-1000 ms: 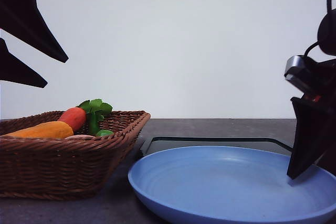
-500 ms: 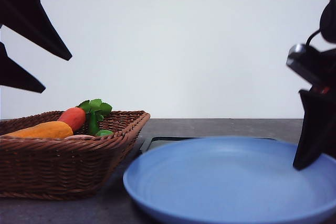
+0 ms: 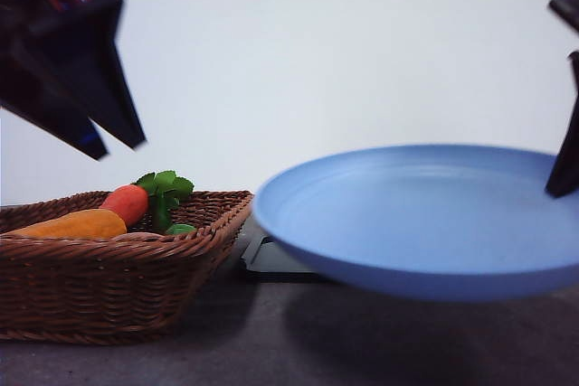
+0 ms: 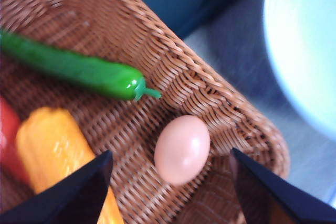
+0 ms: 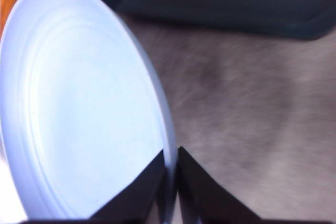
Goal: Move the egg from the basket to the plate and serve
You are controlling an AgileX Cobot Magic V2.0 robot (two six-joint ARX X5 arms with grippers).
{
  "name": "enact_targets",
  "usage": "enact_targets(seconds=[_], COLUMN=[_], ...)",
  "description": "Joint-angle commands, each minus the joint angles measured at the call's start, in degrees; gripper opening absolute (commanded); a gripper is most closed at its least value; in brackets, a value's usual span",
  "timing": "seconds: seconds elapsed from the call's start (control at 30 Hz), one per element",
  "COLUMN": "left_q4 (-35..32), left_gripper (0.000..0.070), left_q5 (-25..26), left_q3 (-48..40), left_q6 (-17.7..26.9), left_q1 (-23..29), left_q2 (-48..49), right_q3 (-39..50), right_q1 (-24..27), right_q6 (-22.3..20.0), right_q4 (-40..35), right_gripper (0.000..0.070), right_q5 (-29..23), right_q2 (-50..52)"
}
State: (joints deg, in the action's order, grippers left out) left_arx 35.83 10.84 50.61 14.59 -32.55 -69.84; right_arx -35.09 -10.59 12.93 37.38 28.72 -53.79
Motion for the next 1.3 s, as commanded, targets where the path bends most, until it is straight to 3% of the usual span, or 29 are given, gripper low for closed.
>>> enact_targets(seconds=[0.0,0.3,0.83,0.93,1.13,1.27], left_q4=[0.27,0.76,-0.16,-0.41,-0.52,1.12], left_gripper=[0.0460,0.0459,0.0446,0.0382,0.0190,0.0164], left_q5=[-1.56,-2.33,-2.31,-2.31,-2.31,-2.33], left_q3=[1.63,4.41,4.41,4.41,4.43,5.42], left_q6=[4.74,5.94,5.96,5.95,5.94,5.94], left_q1=[-1.49,-4.14,-4.13,-4.23,-4.23,-4.23], left_q2=[-2.58,-13.43,-20.91,-20.94,-20.92,-20.92], right_q3=[-0.28,-0.28,-0.28,-0.28,-0.28,-0.28], right_q1=[0.66,4.29,4.94,4.94,4.94,4.94], right_q6=[0.13,0.05,0.09,0.09,0.09,0.09], right_q4=[0.33,3.07,3.46,3.46,3.46,3.44], right_gripper=[0.0000,0.0000,0.0000,0.0000,0.0000,0.0000], right_q5=[-0.26,-0.30,-0.23,-0.23,-0.23,-0.23], right_q2=[1.44,9.69,13.10,13.12,13.10,13.10])
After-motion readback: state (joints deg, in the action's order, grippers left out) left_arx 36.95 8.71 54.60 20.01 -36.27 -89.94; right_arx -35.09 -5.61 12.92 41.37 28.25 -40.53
